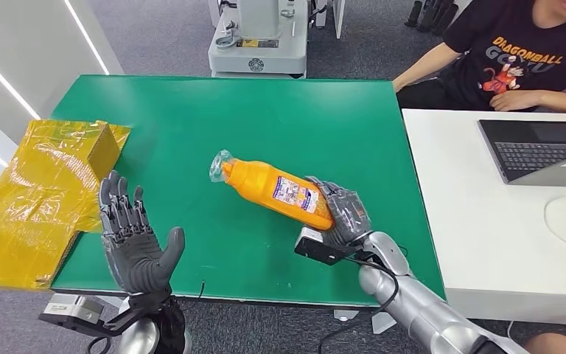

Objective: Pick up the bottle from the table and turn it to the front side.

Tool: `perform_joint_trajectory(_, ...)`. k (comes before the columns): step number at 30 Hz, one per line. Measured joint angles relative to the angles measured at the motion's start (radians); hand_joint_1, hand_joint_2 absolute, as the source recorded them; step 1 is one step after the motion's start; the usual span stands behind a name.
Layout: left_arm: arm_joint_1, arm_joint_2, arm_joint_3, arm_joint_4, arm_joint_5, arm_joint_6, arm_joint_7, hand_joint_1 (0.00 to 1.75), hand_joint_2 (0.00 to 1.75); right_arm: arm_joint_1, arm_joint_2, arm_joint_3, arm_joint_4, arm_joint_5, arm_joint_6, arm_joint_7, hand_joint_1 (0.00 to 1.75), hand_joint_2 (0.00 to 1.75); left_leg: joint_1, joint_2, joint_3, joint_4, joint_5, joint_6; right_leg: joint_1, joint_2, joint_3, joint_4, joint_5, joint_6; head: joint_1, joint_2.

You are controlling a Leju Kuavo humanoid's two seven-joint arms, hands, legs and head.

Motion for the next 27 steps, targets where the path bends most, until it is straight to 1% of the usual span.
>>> perform_joint_trajectory(4,0.000,0.000,0.001,0.001,0.007,-0.001,0.000,0.00,1.75,0.074,0.011,-0.071,-0.070,-0.022,-0.070,-0.054,1.75,1.75,0.000,0.000,0.000,0.000,0.000,0.000,0.000,0.000,0.000,0.000,0.000,0.000,0.000,0.000)
perform_joint_trajectory(8,-0.002,-0.001,0.001,0.011,0.031,-0.023,0.000,0.00,1.75,0.143,0.022,-0.136,-0.140,0.006,-0.082,-0.094,1.75,1.75,0.000,0.000,0.000,0.000,0.000,0.000,0.000,0.000,-0.001,-0.001,0.000,0.000,0.000,0.000)
perform_joint_trajectory(12,-0.027,0.000,-0.006,0.074,0.079,-0.072,0.004,0.00,1.75,0.192,0.039,-0.174,-0.197,0.028,-0.080,-0.091,1.75,1.75,0.000,0.000,0.000,0.000,0.000,0.000,0.000,0.000,-0.001,-0.001,0.000,0.000,0.000,0.000)
perform_joint_trajectory(16,-0.068,0.001,-0.023,0.147,0.112,-0.091,0.016,0.00,1.75,0.210,0.049,-0.184,-0.227,0.034,-0.078,-0.070,1.75,1.75,0.000,0.001,0.000,0.000,0.000,0.000,0.000,0.001,-0.001,0.000,0.000,0.000,0.000,0.000)
perform_joint_trajectory(22,-0.137,0.005,-0.057,0.235,0.128,-0.117,0.115,0.00,1.75,0.214,0.063,-0.183,-0.251,0.040,-0.048,-0.061,1.75,1.75,0.000,0.001,0.000,0.000,0.000,0.000,0.000,0.001,-0.001,0.000,0.000,0.000,0.000,0.000)
perform_joint_trajectory(27,-0.180,0.006,-0.080,0.293,0.131,-0.133,0.138,0.00,1.75,0.212,0.081,-0.177,-0.263,0.046,-0.029,-0.048,1.75,1.75,0.000,0.001,0.000,0.000,0.000,0.000,0.000,0.001,-0.001,0.000,0.000,0.000,0.000,0.000)
